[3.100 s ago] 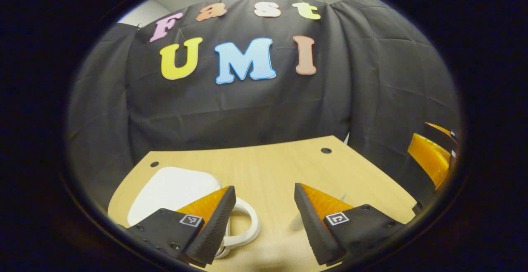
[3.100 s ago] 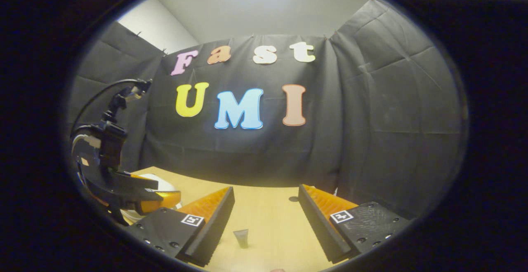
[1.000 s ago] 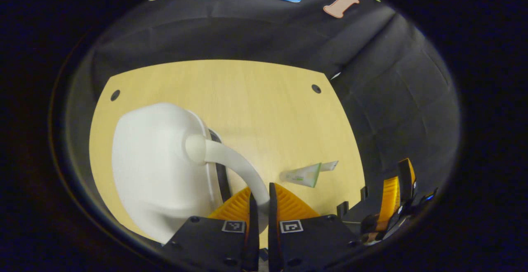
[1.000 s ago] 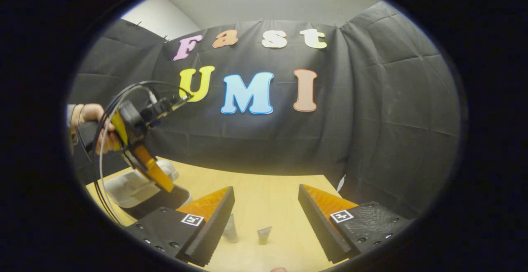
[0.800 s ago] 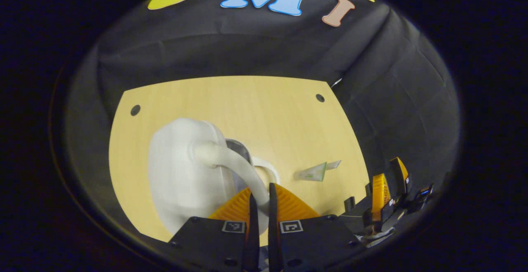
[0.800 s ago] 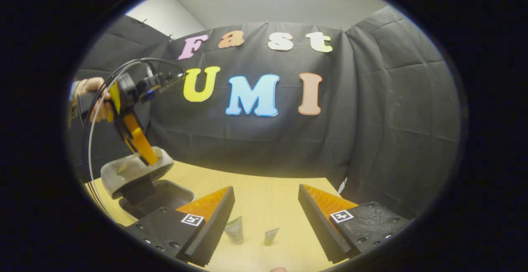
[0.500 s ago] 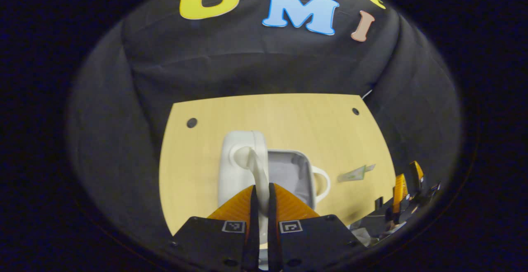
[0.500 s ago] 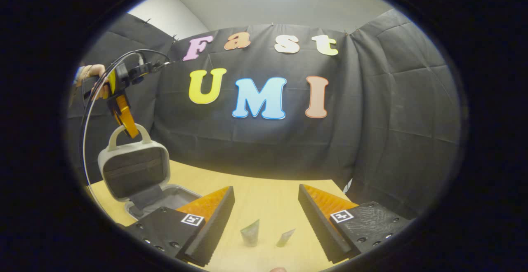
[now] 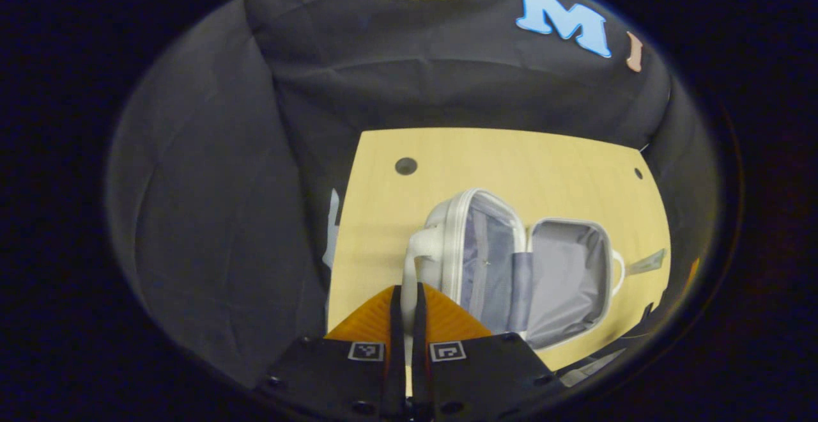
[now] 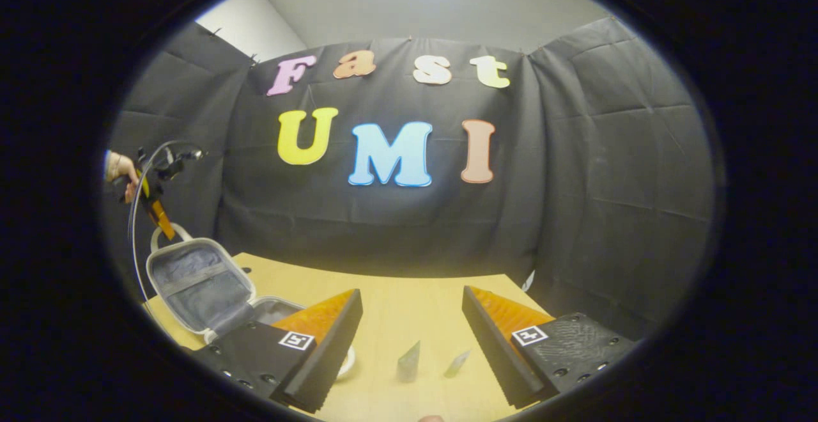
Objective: First open the suitcase, pack the skin care products into it, and then close the suitcase.
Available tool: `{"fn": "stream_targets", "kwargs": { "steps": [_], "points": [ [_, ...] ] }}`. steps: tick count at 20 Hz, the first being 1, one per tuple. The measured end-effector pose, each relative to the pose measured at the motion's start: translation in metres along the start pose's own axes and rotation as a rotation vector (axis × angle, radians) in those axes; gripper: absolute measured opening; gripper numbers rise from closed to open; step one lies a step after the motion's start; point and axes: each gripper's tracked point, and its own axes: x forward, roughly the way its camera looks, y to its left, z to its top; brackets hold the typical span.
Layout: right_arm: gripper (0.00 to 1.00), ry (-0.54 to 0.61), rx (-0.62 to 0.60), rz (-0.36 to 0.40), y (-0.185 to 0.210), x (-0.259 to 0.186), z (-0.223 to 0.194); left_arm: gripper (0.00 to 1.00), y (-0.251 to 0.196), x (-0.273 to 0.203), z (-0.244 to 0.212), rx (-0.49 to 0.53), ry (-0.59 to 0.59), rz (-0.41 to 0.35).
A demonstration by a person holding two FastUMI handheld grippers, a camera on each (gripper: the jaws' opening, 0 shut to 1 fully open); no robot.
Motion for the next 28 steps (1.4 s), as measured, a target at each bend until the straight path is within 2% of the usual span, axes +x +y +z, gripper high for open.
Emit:
{"fn": "stream_targets", "kwargs": {
  "steps": [2,3,7,9,10,11,12,14,16,17,20,25,28],
  "points": [
    [0.95,-0.001,-0.011,-0.042,-0.010,-0.005,0.004,0.12,0.030,0.049,-0.030,-0.027,0.057,0.015],
    [0.92,0.002,-0.017,-0.061,-0.015,-0.007,0.004,0.12,0.034,0.069,-0.043,-0.034,0.068,0.023],
    [0.95,0.035,-0.011,-0.097,-0.026,-0.010,0.002,0.12,0.054,0.136,-0.080,-0.080,0.101,0.020],
    [0.96,0.033,-0.001,-0.107,-0.029,-0.010,0.003,0.14,0.057,0.149,-0.086,-0.087,0.095,0.029],
    [0.92,0.034,-0.001,-0.112,-0.030,-0.010,0.003,0.16,0.059,0.153,-0.087,-0.090,0.087,0.039],
    [0.92,0.035,-0.003,-0.113,-0.031,-0.010,0.002,0.19,0.061,0.155,-0.087,-0.097,0.081,0.050],
    [0.95,0.036,-0.005,-0.113,-0.030,-0.009,0.002,0.19,0.062,0.157,-0.088,-0.110,0.078,0.052],
    [0.92,0.038,-0.003,-0.104,-0.031,-0.007,0.000,0.27,0.062,0.156,-0.089,-0.141,0.073,0.064],
    [0.96,0.038,-0.005,-0.099,-0.032,-0.008,-0.002,0.30,0.067,0.153,-0.088,-0.159,0.051,0.081],
    [0.96,0.037,-0.008,-0.098,-0.034,-0.008,-0.004,0.34,0.067,0.149,-0.082,-0.161,0.022,0.093],
    [0.96,0.038,-0.006,-0.095,-0.040,-0.008,-0.007,0.99,0.076,0.129,-0.061,-0.145,-0.077,0.175],
    [0.95,0.030,0.001,-0.093,-0.059,-0.009,-0.013,0.99,0.050,0.075,-0.017,-0.156,-0.310,0.218],
    [0.96,0.024,-0.011,-0.082,-0.071,-0.007,-0.014,0.99,0.004,0.025,0.021,-0.173,-0.501,0.165]
  ]
}}
